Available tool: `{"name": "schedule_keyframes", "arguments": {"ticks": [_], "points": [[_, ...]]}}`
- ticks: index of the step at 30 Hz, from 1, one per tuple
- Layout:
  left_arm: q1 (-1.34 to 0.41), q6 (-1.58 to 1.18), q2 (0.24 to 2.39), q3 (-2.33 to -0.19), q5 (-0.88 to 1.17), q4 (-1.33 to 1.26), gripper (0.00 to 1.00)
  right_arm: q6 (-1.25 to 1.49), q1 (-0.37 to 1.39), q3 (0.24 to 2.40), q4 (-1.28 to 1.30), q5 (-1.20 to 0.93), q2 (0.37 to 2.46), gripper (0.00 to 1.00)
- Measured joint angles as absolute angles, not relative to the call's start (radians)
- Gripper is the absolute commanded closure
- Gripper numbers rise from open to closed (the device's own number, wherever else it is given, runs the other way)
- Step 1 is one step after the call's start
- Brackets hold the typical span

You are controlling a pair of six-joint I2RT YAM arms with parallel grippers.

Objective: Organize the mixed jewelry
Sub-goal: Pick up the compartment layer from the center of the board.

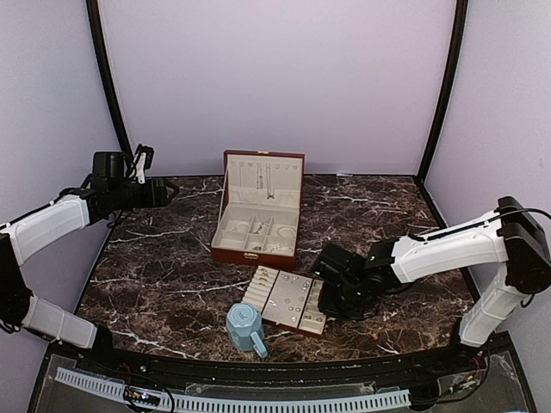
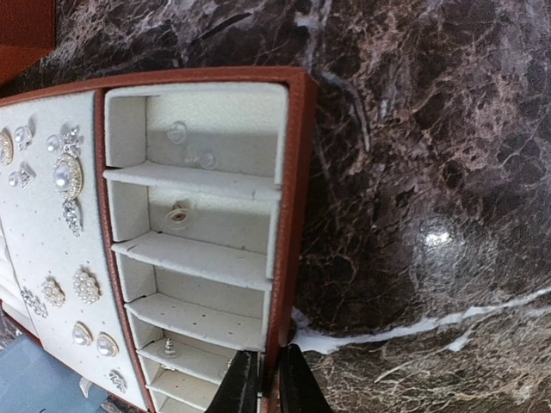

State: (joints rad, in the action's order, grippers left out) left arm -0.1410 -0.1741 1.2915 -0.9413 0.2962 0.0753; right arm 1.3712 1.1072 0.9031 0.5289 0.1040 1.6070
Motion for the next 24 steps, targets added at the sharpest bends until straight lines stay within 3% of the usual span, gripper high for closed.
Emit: {"name": "schedule_keyframes", "arguments": {"ticks": [11,24], "points": [[-0.141,-0.181,1.286,-0.939,0.299,0.075,0.27,1.384,1.107,0.911,0.553,0.11,1.607,1.0],[-0.141,-0.186,1.279,-0.932,0.299,0.075,0.27,1.393,1.106,0.927,0.612,0.127,1.61,1.0]]}}
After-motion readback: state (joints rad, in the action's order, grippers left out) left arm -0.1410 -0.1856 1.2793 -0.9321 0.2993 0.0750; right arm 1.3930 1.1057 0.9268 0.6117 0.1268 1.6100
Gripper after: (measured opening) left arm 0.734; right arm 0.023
